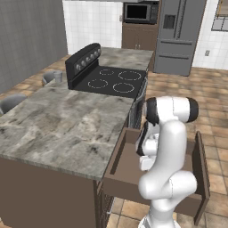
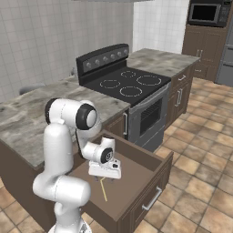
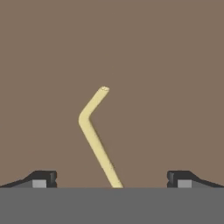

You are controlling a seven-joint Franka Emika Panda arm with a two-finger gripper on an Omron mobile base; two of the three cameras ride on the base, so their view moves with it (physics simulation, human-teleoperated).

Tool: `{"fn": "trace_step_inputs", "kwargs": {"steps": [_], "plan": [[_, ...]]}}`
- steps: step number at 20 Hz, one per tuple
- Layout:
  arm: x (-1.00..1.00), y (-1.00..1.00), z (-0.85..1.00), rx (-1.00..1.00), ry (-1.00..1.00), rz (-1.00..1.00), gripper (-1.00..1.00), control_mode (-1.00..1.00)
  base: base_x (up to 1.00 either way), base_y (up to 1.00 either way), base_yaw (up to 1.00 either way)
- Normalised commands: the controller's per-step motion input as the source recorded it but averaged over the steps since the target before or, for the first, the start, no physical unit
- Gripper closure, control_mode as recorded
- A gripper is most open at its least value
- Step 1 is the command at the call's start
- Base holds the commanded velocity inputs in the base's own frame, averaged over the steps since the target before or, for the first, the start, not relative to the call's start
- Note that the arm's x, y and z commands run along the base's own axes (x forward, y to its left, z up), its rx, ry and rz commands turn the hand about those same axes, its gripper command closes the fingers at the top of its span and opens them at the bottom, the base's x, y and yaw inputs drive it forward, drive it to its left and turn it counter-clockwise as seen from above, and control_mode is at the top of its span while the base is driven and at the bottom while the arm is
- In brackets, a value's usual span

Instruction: Take a straw from the drawer in front and place it inside the glass cup on the dining counter.

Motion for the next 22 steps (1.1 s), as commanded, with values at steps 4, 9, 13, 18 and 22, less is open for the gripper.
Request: {"fn": "trace_step_inputs", "kwargs": {"steps": [4,9,13,18,22], "plan": [[0.25,0.00,-0.30,0.00,0.00,0.00,-1.00,-1.00,0.00,0.00,0.00],[0.03,0.00,-0.33,0.00,0.00,0.00,-1.00,-1.00,0.00,0.00,0.00],[0.00,0.00,-0.31,0.00,0.00,0.00,-1.00,-1.00,0.00,0.00,0.00],[0.00,0.05,-0.28,0.00,0.00,0.00,-1.00,-1.00,0.00,0.00,0.00],[-0.05,0.07,-0.32,-0.01,0.00,0.00,-1.00,-1.00,0.00,0.00,0.00]]}}
